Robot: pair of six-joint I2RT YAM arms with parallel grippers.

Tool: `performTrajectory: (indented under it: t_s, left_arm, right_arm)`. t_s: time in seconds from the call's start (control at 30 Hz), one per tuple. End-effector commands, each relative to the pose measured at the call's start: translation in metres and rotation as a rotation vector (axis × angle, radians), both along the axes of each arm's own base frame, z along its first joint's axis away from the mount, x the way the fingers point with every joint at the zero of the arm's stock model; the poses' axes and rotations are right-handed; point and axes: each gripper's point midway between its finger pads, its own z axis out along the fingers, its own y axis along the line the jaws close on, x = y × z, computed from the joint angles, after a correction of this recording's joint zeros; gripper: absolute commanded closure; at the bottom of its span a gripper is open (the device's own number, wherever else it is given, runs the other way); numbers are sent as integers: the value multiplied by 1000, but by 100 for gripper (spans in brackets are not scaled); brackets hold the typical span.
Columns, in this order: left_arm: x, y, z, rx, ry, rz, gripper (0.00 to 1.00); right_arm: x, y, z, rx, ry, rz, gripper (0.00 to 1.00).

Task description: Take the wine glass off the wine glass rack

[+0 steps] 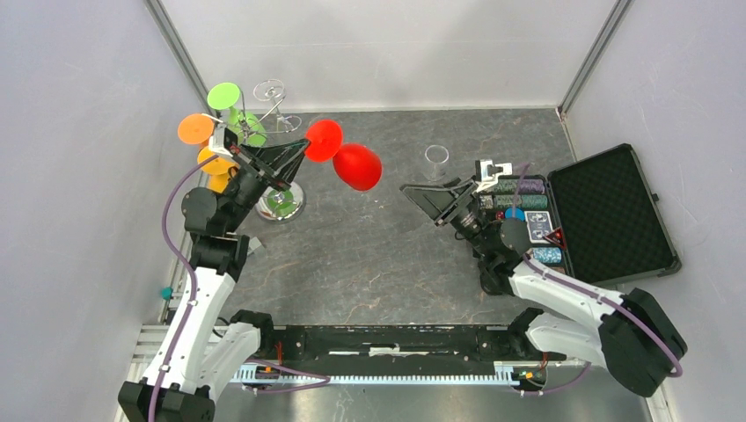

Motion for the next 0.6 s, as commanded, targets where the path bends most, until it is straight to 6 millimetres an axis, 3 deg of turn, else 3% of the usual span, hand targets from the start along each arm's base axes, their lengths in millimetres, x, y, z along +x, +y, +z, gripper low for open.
performTrajectory:
  t_s: [0.0, 0.33, 0.57]
  left_arm:
    - [-28, 10, 39, -185, -91, -58, 98]
    - [-43, 19, 52, -264, -169, -60, 98]
    - [-47, 21, 56, -275, -197, -55, 98]
  right_arm:
    - [-19, 1, 65, 184, -143, 97, 6]
    - [-34, 22, 100, 262, -257, 244, 18]
    - [-37, 23, 106, 290, -278, 278, 25]
